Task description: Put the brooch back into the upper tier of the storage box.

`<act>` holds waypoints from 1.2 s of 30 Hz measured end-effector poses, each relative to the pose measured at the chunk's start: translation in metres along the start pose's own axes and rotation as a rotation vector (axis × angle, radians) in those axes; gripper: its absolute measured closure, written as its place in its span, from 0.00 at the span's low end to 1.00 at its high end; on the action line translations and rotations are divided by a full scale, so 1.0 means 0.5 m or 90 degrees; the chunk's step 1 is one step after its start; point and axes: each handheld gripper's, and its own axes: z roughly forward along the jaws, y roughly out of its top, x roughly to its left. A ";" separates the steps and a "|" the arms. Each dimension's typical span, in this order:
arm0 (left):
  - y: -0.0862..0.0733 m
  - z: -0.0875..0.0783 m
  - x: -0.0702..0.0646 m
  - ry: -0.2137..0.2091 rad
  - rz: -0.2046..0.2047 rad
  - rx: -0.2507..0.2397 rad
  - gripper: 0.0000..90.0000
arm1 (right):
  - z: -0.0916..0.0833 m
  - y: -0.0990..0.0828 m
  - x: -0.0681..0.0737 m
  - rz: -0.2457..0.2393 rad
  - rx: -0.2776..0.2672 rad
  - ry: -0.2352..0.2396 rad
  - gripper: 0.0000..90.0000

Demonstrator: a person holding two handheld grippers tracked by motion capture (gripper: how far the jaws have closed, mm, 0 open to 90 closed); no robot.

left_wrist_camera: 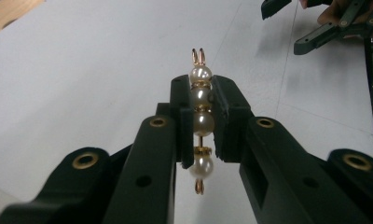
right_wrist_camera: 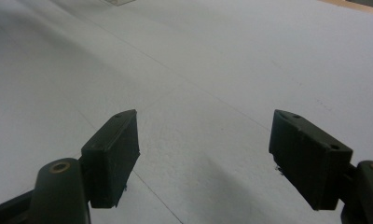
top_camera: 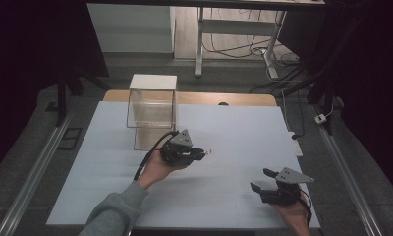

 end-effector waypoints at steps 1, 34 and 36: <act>0.000 -0.002 0.000 0.001 -0.001 -0.003 0.88 | 0.000 0.000 0.000 0.000 0.000 0.000 0.27; 0.022 -0.117 0.014 0.008 -0.023 -0.097 0.88 | 0.000 0.000 0.001 -0.002 -0.002 0.001 0.27; 0.022 -0.123 0.014 0.008 -0.024 -0.101 0.88 | 0.000 0.000 0.001 -0.002 -0.001 0.001 0.27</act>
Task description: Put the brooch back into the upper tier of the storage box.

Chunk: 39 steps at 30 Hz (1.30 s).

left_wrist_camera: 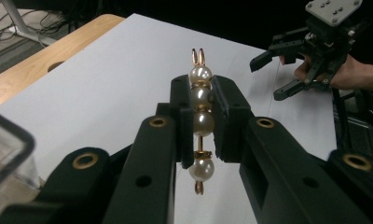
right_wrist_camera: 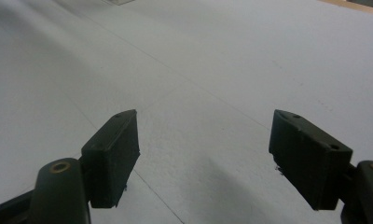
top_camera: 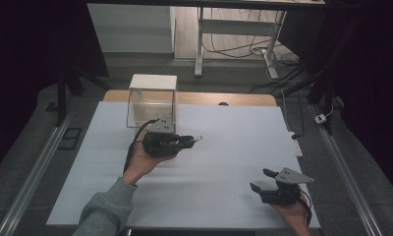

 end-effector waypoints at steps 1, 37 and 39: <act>0.001 -0.003 0.000 0.000 0.000 -0.001 0.88 | 0.000 0.000 0.000 0.000 -0.001 0.000 0.27; 0.004 -0.104 0.033 0.034 -0.028 -0.082 0.88 | 0.001 0.000 0.001 0.001 0.001 -0.001 0.27; 0.003 -0.109 0.036 0.037 -0.030 -0.087 0.88 | 0.001 0.000 0.001 0.001 0.001 -0.001 0.27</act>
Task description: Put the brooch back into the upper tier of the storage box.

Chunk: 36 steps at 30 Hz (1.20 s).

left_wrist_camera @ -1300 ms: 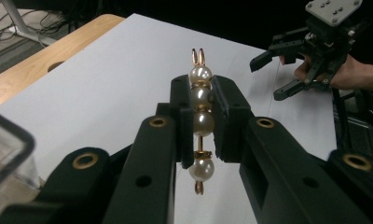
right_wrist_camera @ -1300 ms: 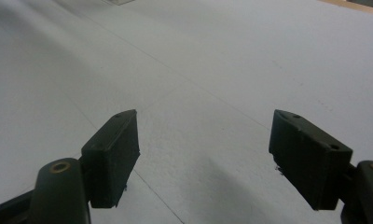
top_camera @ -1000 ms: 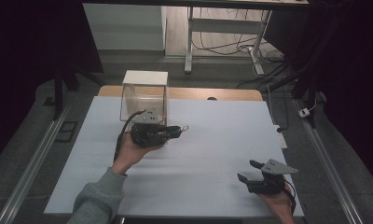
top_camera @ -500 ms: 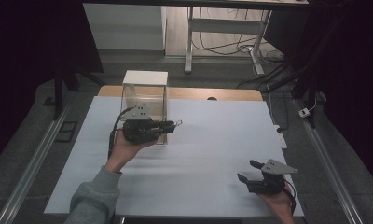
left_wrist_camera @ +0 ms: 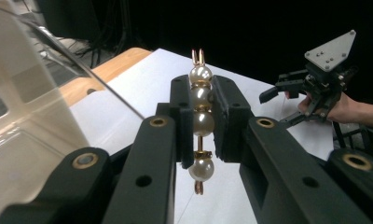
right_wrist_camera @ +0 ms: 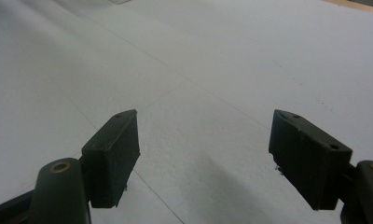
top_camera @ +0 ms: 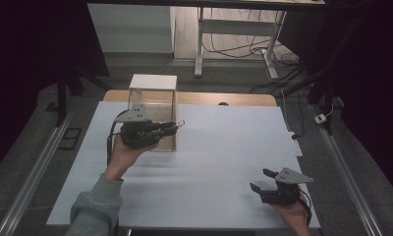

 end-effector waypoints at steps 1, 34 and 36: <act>0.000 -0.003 0.002 0.002 -0.001 -0.002 0.88 | 0.000 0.000 0.000 0.000 0.000 0.000 0.27; -0.006 -0.070 0.054 0.082 -0.041 -0.055 0.88 | -0.001 0.000 0.000 0.000 -0.001 -0.001 0.27; -0.006 -0.073 0.062 0.092 -0.046 -0.057 0.88 | -0.002 0.000 -0.001 0.000 -0.001 -0.001 0.27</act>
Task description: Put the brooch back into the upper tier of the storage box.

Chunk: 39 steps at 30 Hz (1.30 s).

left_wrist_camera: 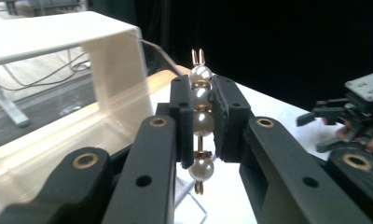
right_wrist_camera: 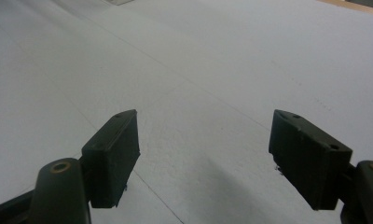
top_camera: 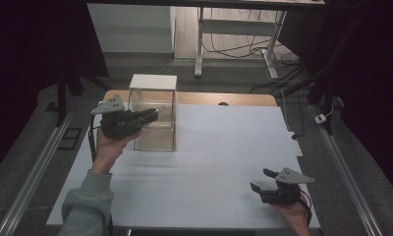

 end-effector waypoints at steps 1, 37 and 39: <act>0.001 0.000 0.004 0.002 -0.003 0.000 0.88 | -0.001 0.000 0.000 0.000 0.000 0.000 0.27; 0.014 -0.016 -0.004 0.043 0.013 0.047 0.50 | 0.000 0.000 0.001 0.003 0.000 0.004 0.27; 0.007 -0.021 -0.012 0.040 0.013 0.053 0.49 | 0.000 0.000 0.001 0.002 -0.001 0.004 0.27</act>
